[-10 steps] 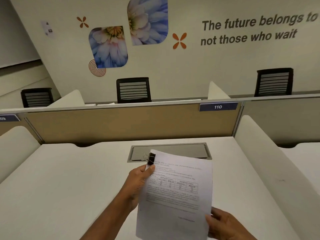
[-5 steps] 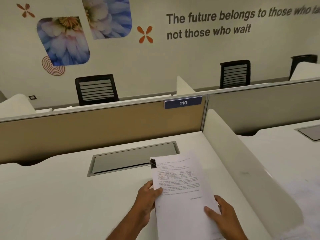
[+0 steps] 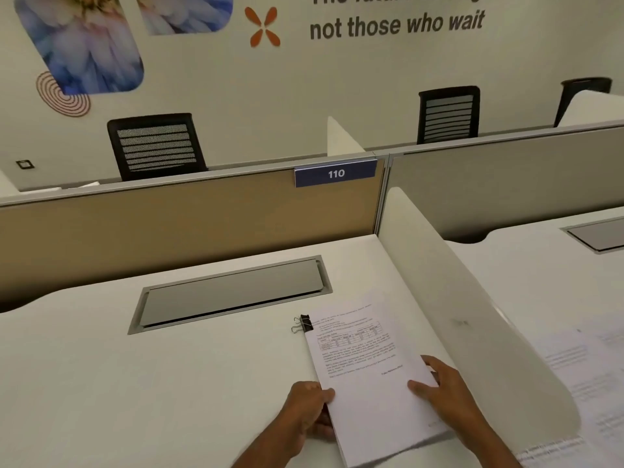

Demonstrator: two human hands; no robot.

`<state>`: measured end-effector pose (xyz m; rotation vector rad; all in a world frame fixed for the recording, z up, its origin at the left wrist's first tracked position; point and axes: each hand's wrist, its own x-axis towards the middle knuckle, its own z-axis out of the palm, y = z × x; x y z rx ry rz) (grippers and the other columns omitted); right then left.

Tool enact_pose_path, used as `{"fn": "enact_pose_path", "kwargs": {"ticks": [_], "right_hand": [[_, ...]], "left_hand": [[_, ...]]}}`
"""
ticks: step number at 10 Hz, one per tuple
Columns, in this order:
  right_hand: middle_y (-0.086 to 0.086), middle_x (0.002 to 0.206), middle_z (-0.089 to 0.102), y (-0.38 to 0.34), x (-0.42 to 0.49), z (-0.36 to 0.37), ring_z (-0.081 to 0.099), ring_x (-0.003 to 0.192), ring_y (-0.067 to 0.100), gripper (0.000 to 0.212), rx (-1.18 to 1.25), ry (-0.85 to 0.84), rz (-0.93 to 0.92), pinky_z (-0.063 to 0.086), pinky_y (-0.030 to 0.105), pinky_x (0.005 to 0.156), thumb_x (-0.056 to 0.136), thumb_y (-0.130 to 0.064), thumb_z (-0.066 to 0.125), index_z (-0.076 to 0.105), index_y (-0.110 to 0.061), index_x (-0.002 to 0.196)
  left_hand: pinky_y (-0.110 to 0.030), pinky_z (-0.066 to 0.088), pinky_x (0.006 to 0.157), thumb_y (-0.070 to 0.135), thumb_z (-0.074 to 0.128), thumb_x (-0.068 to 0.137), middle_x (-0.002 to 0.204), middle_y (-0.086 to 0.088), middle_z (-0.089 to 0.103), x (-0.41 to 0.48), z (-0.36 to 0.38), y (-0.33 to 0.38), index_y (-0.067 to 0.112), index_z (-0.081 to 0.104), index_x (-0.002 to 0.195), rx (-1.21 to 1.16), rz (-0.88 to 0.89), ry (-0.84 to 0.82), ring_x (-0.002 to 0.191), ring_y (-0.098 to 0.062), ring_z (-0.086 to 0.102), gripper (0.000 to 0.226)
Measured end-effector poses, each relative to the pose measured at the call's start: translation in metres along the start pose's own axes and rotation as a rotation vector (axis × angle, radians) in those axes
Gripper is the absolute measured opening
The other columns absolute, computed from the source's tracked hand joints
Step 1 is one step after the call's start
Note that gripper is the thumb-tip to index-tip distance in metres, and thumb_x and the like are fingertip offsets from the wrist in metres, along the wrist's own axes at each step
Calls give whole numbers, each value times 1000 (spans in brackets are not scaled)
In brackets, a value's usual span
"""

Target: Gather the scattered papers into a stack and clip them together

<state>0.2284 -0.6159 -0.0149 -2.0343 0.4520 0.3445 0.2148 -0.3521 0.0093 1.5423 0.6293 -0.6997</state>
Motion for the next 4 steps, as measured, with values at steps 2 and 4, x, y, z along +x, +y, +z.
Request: {"fn": "enact_pose_path", "kwargs": {"ticks": [2,4], "right_hand": [[10,133,65,-4,-3,15,63,120,29,62,-192,201,-62,50,39,99,87,-16,76,51,-20,145],[14,143,55,-2,-5,31,50,133,35,59,-393,383,-179,41,52,108,88,-13,74,53,-10,143]], "left_hand": [[-37,57,51,23,70,89,80,-22,79,6,4,-3,3,60,81,155,58,83,59,-35,73,24],[-33,55,51,51,72,73,81,-7,75,11,-5,-19,22,46,77,559,206,319,48,-22,61,40]]}}
